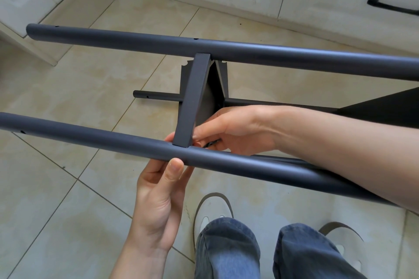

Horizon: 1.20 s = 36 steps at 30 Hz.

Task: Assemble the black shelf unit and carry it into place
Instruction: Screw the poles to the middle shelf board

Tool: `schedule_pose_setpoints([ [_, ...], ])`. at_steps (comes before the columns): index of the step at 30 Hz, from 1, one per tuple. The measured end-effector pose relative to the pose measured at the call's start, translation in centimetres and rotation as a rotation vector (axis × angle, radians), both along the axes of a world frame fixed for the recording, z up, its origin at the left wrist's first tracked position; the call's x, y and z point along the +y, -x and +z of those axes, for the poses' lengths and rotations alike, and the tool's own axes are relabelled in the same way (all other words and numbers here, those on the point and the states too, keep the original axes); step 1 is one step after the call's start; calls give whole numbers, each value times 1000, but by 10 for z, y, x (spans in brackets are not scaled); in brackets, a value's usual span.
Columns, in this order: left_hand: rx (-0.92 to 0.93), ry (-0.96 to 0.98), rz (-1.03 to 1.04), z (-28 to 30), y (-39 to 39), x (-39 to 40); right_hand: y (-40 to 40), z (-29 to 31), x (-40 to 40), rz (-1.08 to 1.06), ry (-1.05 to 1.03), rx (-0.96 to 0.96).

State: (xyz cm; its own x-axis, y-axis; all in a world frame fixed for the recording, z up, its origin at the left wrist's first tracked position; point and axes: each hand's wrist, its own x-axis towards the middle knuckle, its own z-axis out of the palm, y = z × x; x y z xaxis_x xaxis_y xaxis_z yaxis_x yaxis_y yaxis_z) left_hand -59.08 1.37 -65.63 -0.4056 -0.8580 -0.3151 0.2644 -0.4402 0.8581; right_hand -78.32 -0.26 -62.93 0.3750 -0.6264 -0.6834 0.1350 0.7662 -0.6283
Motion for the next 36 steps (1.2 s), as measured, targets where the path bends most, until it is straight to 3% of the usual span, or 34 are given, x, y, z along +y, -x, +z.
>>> schedule_pose_setpoints([
  [11, -8, -8, 2, -2, -1, -2, 1, -1, 0, -60, 39, -31],
  [17, -2, 6, -8, -3, 0, -3, -2, -2, -1, -46, 57, 47],
  [23, 0, -1, -4, -4, -1, -3, 2, -1, 0, -39, 48, -24],
  [30, 9, -18, -6, -5, -1, -3, -1, 1, -1, -19, 72, 94],
  [36, 12, -1, -26, -6, -1, -4, 3, 3, -1, -29, 50, 69],
])
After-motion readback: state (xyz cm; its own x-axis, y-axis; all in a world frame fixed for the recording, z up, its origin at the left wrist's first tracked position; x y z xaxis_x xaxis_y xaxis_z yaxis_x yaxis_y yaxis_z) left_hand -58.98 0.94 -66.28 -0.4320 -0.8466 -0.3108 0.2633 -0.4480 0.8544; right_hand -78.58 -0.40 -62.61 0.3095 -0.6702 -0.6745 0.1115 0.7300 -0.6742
